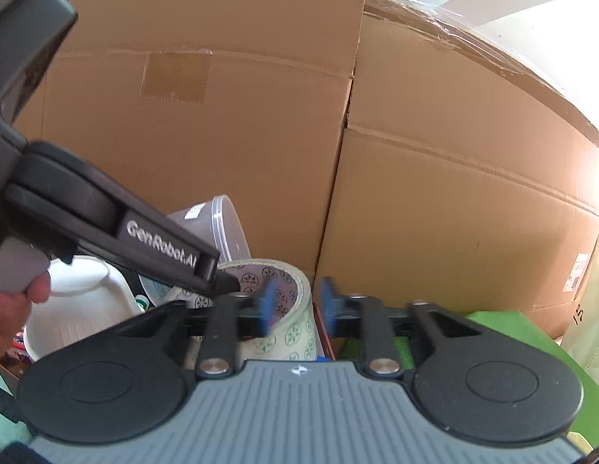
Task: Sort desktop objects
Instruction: 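Carry the clear tape roll with the left gripper and release it into the brown box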
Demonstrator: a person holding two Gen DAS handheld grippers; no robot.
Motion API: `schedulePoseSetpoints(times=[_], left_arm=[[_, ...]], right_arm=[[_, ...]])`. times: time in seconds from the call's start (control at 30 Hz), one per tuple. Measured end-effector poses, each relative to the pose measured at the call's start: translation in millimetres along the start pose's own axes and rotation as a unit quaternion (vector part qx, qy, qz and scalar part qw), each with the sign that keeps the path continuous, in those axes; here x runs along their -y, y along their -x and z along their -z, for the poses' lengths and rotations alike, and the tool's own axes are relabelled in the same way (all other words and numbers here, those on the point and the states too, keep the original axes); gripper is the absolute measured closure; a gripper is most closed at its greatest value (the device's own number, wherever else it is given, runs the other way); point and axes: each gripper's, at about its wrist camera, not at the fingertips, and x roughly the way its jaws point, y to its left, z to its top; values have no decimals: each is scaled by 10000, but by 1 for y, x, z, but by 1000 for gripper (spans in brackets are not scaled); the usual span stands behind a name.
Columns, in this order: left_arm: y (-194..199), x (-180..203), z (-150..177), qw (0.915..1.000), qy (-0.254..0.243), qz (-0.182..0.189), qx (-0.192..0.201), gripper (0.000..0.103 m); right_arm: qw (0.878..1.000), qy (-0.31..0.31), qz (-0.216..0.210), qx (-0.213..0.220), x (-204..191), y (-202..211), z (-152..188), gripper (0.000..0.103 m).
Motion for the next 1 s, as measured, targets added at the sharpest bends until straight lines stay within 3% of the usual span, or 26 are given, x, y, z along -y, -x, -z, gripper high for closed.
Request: schedulePoseSetpoints(times=[0.4, 0.5, 0.53, 0.6, 0.67, 0.73, 0.87, 1.0], left_arm=[[16, 4, -2, 9998, 1, 28, 203, 56], [30, 3, 2, 9995, 18, 97, 316, 43], [37, 2, 7, 9993, 27, 138, 360, 34], [49, 3, 15, 9988, 20, 210, 432, 22], [62, 4, 27, 9984, 0, 267, 498, 10], [75, 5, 41, 9982, -82, 288, 518, 6], [95, 5, 71, 9981, -237, 124, 552, 5], [116, -11, 102, 9987, 42, -24, 516, 4]], right_arm=[[9981, -467, 255, 310, 17, 40, 2, 52], [9970, -619, 293, 355, 20, 58, 7, 51], [9969, -654, 282, 336, 20, 63, 9, 50], [9968, -708, 223, 280, 19, 72, 14, 44], [9972, -699, 156, 222, 14, 81, 19, 20], [9977, -628, 164, 202, 5, 90, 22, 9], [9992, -384, -12, 69, -15, 104, 29, 5], [9996, -170, -129, -174, -41, 113, 39, 2]])
